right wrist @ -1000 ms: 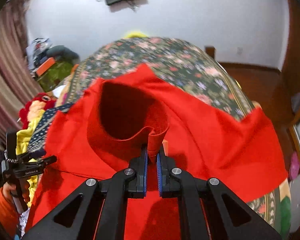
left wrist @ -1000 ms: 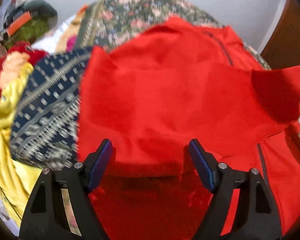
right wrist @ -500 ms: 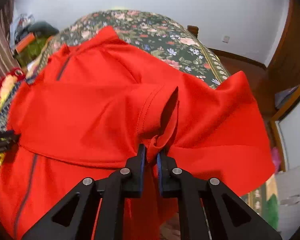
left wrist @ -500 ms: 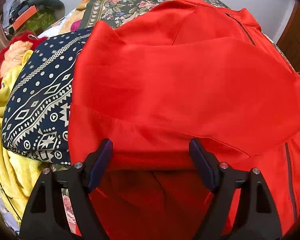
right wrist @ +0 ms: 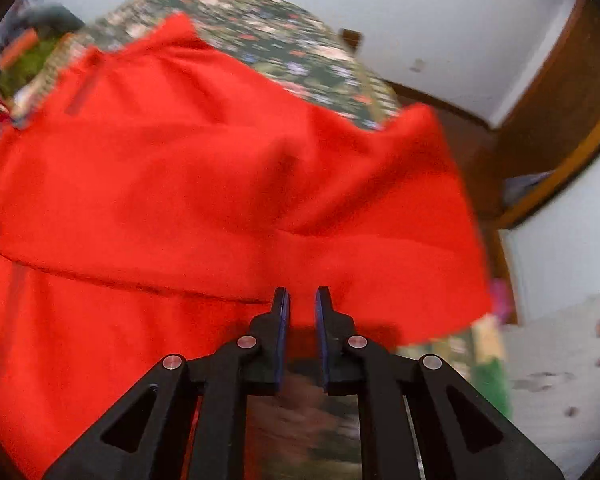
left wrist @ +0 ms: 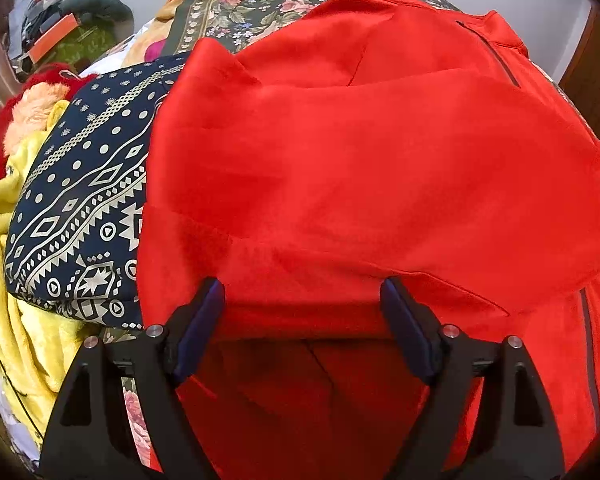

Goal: Fold large clothes

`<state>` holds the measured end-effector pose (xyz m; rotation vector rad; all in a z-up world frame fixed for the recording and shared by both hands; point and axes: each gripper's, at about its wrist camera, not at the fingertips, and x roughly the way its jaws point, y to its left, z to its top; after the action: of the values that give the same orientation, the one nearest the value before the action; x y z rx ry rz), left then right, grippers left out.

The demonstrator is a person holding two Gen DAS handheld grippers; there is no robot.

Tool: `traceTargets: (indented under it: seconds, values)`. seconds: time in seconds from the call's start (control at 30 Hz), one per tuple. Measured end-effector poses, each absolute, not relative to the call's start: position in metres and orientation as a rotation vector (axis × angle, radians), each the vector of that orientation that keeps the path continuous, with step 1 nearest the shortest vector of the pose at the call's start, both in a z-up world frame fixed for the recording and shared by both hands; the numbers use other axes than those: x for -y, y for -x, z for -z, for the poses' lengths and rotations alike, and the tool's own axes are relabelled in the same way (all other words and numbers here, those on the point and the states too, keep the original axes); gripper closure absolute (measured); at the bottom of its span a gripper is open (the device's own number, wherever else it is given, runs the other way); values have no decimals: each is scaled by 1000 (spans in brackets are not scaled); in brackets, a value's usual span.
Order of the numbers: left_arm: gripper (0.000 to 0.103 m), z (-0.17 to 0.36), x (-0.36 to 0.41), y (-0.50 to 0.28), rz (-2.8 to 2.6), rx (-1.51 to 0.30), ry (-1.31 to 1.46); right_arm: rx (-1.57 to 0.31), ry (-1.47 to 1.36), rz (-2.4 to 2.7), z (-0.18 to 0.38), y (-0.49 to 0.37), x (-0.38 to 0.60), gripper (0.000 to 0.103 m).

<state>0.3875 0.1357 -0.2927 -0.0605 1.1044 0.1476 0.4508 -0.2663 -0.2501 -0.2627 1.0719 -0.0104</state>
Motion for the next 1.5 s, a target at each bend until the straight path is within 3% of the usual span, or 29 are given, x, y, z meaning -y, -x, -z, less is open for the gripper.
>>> traceTargets:
  seconds: [0.43, 0.73, 0.77, 0.8, 0.83, 0.87, 1.23, 1.33, 1.5]
  values:
    - [21, 254, -126, -368, -151, -1078, 4, -1108, 17, -11, 230, -443, 353, 95]
    - [21, 211, -80, -385, -52, -1009, -4, -1064, 195, -23, 254, -459, 336, 94]
    - [21, 211, -69, -389, -33, -1009, -9, -1057, 219, 1, 254, -458, 339, 83]
    - [21, 211, -62, -392, -19, -1010, -13, -1038, 256, 55, 254, -455, 342, 44]
    - [21, 212, -53, -398, -3, -1012, -18, -1013, 296, 127, 254, -453, 350, 19]
    - [21, 213, -43, -402, 12, -1014, -26, -992, 320, 182, 254, -451, 357, 1]
    - [20, 246, 62, -450, 164, -1071, -96, -1035, -263, -50, 243, -420, 456, 1]
    - [12, 250, 84, -458, 151, -1049, -149, -1050, -451, -113, 249, -427, 474, 1]
    - [12, 254, 110, -466, 197, -1044, -163, -1095, -633, -130, 277, -455, 486, 6]
